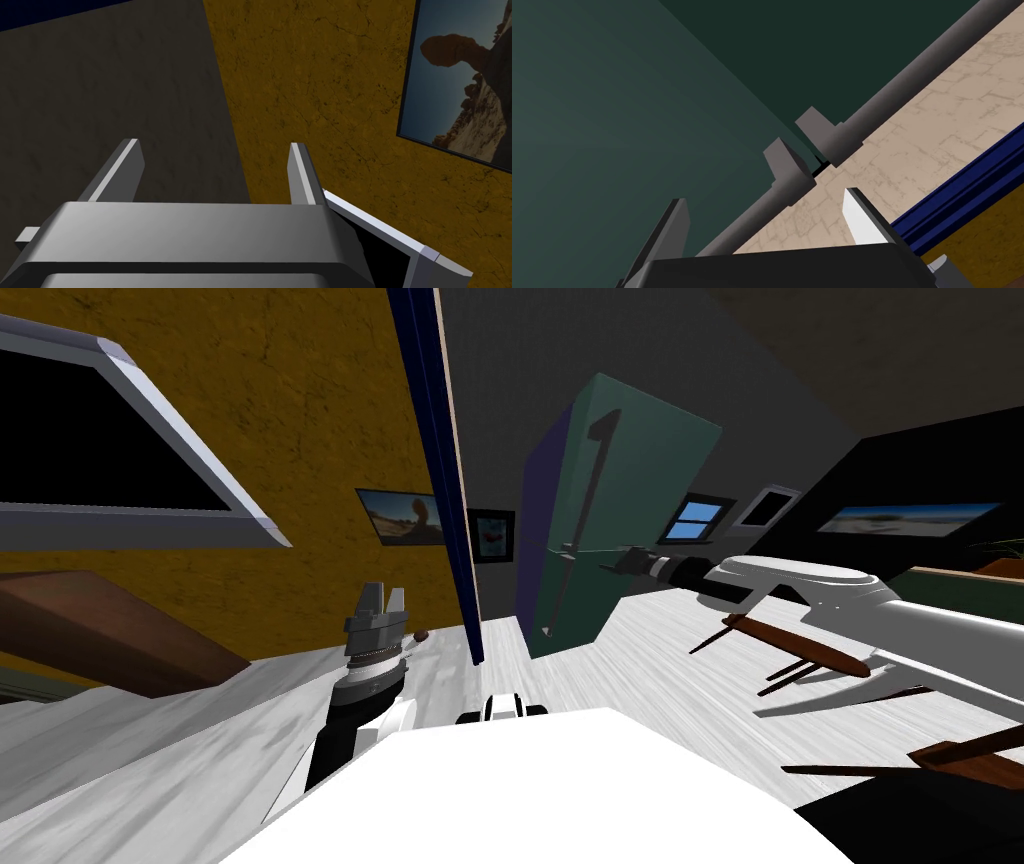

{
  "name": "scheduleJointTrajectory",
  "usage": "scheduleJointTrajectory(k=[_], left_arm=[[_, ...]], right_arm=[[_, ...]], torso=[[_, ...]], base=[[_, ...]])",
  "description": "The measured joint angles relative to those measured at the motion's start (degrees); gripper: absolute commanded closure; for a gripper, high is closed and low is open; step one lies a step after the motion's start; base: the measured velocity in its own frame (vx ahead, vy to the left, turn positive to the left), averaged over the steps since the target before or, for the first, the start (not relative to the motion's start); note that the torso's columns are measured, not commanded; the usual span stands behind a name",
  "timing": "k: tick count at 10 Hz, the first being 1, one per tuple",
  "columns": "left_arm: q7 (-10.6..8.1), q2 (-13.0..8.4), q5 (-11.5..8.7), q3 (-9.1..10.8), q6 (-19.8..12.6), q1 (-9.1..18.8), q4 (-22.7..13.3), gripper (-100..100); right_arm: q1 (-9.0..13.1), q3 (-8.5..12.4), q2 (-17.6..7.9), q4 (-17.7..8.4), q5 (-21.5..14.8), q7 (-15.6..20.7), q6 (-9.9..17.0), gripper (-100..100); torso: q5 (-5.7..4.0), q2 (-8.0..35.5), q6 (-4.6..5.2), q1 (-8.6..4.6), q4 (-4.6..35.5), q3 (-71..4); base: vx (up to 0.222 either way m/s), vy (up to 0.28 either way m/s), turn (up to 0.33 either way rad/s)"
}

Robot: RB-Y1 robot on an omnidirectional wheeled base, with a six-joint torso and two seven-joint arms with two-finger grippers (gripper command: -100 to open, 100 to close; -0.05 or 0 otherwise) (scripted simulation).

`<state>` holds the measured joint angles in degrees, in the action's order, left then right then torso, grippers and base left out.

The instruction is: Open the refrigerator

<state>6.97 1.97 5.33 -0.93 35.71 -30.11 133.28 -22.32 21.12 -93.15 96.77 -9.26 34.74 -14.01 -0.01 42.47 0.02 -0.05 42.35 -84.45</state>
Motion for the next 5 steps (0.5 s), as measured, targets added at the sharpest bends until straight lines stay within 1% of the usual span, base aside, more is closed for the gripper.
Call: scheduleJointTrajectory(k=[1,2,3,4,5], left_arm=[[0.00,0.0,0.0,0.00,0.0,0.0,0.0,0],[0.00,0.0,0.0,0.00,0.0,0.0,0.0,0],[0.00,0.0,0.0,0.00,0.0,0.0,0.0,0],[0.00,0.0,0.0,0.00,0.0,0.0,0.0,0],[0.00,0.0,0.0,0.00,0.0,0.0,0.0,0]], right_arm=[[-0.5,0.4,0.1,-0.4,-0.2,-0.2,0.8,-100],[0.3,-0.4,-0.2,-1.0,-0.1,-0.3,1.3,-100],[1.0,-1.1,-0.7,-2.1,0.0,-0.4,1.6,-100],[1.4,-1.5,-0.7,-3.6,-0.1,-0.5,1.9,-100],[0.9,-1.1,-0.7,-4.1,-0.2,-0.7,2.5,-100]], torso=[[0.03,-0.1,-0.01,0.10,0.0,0.0],[-0.02,-0.1,-0.01,-0.13,0.0,-0.1],[-0.03,-0.2,-0.02,-0.01,-0.1,-0.1],[0.04,-0.3,-0.02,0.15,-0.1,-0.2],[0.06,-0.4,-0.03,0.18,-0.1,-0.3]], base=[[0.091,0.153,0.000],[0.111,0.176,0.026],[0.147,0.223,0.025],[0.194,0.227,0.011],[0.199,0.222,0.020]])
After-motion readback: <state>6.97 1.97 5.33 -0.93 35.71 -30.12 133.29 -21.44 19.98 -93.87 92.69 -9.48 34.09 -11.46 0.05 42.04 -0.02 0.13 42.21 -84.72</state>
